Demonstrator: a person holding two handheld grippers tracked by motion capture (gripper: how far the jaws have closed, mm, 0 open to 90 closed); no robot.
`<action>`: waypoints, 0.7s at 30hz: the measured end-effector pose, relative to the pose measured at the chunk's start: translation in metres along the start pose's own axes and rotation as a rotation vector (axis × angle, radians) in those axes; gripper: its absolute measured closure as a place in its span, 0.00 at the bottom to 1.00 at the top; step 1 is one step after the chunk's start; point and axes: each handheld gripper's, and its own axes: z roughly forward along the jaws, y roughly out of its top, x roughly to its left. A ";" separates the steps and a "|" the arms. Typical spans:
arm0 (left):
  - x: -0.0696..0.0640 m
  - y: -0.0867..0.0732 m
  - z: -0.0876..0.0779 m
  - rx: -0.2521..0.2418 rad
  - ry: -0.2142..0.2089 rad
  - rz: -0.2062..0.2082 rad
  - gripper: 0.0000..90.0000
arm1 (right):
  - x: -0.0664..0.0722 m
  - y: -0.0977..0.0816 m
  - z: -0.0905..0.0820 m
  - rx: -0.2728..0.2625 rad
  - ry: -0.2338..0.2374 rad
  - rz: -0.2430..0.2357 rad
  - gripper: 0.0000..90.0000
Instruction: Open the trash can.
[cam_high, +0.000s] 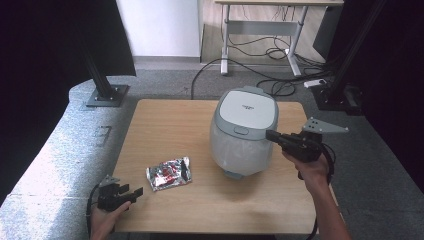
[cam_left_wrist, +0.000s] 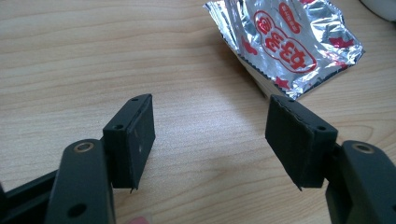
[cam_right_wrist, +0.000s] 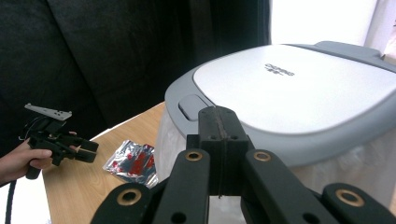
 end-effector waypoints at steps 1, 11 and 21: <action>0.000 0.000 0.000 0.000 0.000 0.000 0.37 | 0.000 0.001 0.002 0.004 0.002 -0.001 0.99; -0.001 0.000 0.001 0.004 -0.004 0.005 0.37 | 0.001 0.007 0.031 0.039 0.048 0.019 0.99; 0.000 0.000 0.001 0.008 -0.005 0.010 0.37 | 0.002 0.009 0.051 0.048 0.057 0.031 0.99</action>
